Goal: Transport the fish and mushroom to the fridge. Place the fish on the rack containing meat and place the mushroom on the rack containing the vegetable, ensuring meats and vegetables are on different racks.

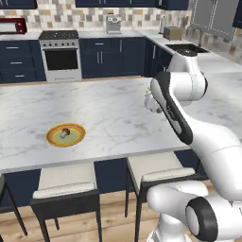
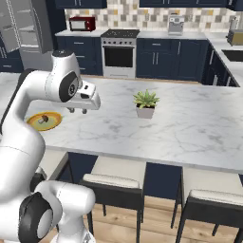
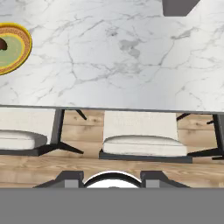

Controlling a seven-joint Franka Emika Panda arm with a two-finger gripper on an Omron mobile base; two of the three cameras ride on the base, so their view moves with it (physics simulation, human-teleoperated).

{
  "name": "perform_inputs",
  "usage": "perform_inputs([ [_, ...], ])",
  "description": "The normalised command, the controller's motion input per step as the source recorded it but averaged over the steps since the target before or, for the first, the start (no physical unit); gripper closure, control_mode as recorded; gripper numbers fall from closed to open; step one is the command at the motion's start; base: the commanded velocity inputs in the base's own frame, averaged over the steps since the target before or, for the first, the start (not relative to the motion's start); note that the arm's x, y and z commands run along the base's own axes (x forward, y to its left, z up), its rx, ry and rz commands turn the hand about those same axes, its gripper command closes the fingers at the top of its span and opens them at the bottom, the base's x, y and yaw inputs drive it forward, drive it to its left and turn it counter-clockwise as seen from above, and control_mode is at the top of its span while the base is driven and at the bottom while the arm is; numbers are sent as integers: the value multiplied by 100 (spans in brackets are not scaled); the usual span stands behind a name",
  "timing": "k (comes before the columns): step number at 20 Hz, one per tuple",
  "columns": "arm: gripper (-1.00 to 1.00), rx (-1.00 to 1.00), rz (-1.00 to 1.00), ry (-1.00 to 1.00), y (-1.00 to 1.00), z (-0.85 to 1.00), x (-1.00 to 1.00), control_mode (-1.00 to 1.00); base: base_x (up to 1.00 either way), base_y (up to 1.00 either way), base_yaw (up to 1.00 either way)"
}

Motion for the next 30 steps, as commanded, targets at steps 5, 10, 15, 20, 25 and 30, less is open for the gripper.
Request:
perform_inputs([
  [5, -100, 0, 0, 0, 0, 0, -49, -100, 0, 0, 0],
  [10, -100, 0, 0, -13, 0, 0, -97, -100, 0, 0, 0],
  [15, -100, 0, 0, -5, 0, 4, -91, -100, 0, 0, 0],
  [20, -100, 0, 0, -5, 0, 11, -64, -100, 0, 0, 0],
  [25, -100, 0, 0, -7, 0, 36, -50, -100, 0, 0, 0],
  [30, -100, 0, 0, -7, 5, 39, -35, -100, 0, 0, 0],
])
